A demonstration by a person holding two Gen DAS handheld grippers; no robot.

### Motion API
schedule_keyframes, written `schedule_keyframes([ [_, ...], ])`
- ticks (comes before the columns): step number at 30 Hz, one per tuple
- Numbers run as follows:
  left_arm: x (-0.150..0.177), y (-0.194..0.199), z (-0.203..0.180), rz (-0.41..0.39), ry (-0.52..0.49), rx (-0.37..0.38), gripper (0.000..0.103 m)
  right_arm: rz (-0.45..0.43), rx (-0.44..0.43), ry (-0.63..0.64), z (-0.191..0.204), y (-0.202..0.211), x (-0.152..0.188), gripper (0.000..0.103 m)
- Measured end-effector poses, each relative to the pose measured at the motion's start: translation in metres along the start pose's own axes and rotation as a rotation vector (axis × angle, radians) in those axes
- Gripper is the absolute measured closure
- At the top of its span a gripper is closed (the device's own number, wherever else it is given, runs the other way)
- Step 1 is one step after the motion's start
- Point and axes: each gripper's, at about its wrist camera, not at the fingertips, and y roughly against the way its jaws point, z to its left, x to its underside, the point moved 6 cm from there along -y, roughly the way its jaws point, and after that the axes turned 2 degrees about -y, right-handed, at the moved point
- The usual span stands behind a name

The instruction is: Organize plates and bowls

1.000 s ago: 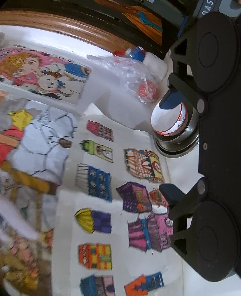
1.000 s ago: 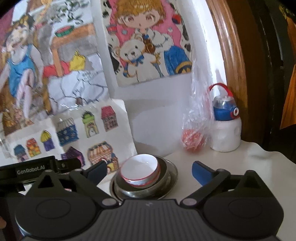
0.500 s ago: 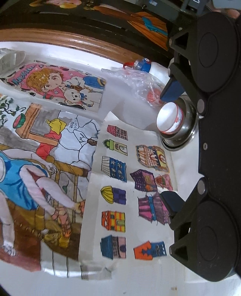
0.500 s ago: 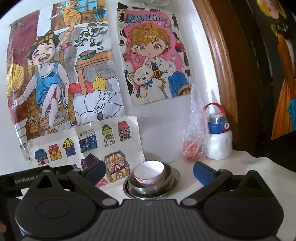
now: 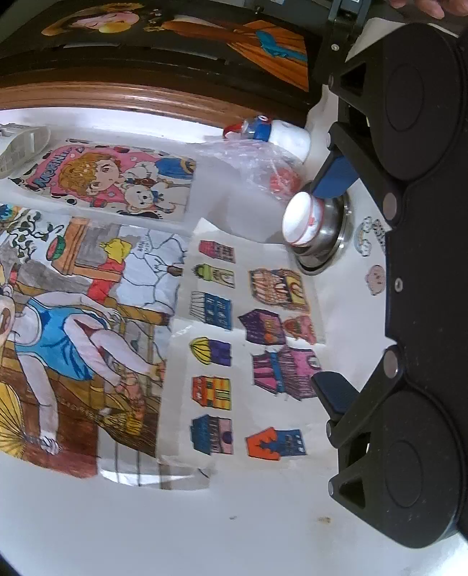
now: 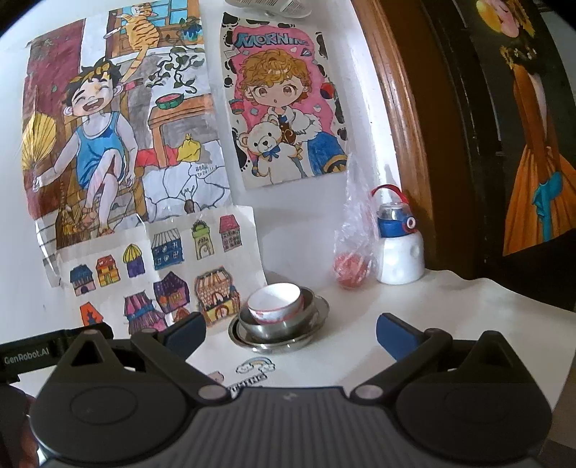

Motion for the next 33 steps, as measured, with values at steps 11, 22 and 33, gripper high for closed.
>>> schedule_keyframes([
  [11, 0.027, 0.017, 0.009, 0.044, 0.025, 0.001, 0.001, -0.017, 0.017, 0.025, 0.009, 0.030, 0.021, 0.000],
  [22, 0.048, 0.044, 0.014, 0.042, 0.020, -0.015, 0.001, -0.015, 0.019, -0.001, 0.017, 0.051, 0.046, 0.000],
  [33, 0.067, 0.060, 0.011, 0.018, -0.032, -0.046, 0.001, -0.001, 0.060, -0.012, 0.010, 0.060, 0.063, 0.000],
])
